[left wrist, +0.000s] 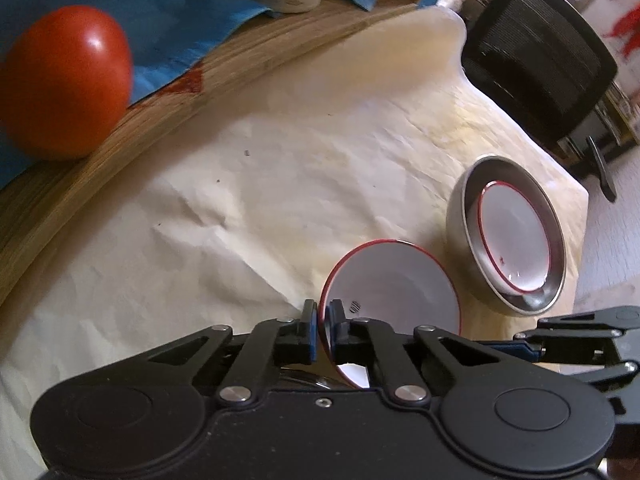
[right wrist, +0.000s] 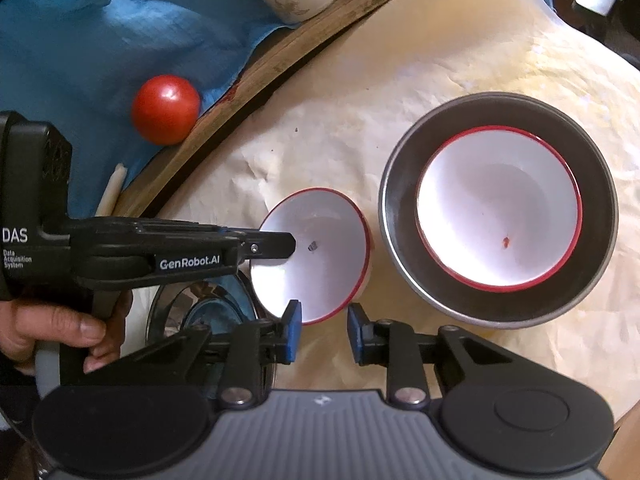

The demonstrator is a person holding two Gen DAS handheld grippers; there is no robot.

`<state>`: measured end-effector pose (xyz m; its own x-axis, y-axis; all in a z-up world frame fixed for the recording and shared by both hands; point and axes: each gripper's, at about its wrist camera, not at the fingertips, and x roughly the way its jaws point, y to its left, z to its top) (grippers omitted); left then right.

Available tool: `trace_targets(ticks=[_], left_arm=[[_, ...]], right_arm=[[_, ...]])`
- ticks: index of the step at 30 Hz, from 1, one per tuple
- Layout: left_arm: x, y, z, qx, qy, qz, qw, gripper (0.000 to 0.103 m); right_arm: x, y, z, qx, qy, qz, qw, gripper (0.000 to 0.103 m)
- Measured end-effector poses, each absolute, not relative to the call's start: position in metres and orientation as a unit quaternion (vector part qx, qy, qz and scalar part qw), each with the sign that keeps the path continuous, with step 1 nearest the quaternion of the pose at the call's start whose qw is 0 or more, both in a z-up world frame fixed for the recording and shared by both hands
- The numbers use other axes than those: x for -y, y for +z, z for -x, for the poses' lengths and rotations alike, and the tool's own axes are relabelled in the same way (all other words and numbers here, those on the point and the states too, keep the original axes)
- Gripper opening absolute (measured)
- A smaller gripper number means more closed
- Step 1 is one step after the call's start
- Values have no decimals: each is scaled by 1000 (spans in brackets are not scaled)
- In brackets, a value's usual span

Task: Organize plates and bowls
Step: 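Close both tools on the rim of the second white bowl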

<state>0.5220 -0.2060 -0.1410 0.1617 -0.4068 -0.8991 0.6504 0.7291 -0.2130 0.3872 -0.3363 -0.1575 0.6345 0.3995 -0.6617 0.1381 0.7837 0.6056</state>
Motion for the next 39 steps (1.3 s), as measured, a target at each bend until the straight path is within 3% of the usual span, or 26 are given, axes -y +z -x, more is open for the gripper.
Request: trace_targets(ticks=[4,5,6,7,13,16,21,39], left_arm=[[200,-134,-519,-533,-338,-94,770,5],[198,-130,-518,-529,-335,-89,775,5],[193,-127,-517,-525,-334,-83,778,7],[192,-123,-517,-524,-335,-74,780,8],[196,-123,-507,-530,-324,-88,779,6],[191,-130,-508,-536,-313,-72,781,5],[189,-131,-507,-539,-305,-68,782,5],[190,-131,-506,-540,-297,-81,783,4]], right_arm=[[332,-153,-384,-412,89,-298,856,27],[333,-151,-383,-409,91,-295,859,24],[333,-150,-383,-407,93,-291,861,12],[332,-148,-383,-403,98,-290,862,8],[321,-131,-384,-382,126,-249,881,8],[327,-134,-381,-391,122,-255,876,11],[342,-140,-377,-405,107,-284,862,28],[332,-160,-402,-428,63,-292,853,32]])
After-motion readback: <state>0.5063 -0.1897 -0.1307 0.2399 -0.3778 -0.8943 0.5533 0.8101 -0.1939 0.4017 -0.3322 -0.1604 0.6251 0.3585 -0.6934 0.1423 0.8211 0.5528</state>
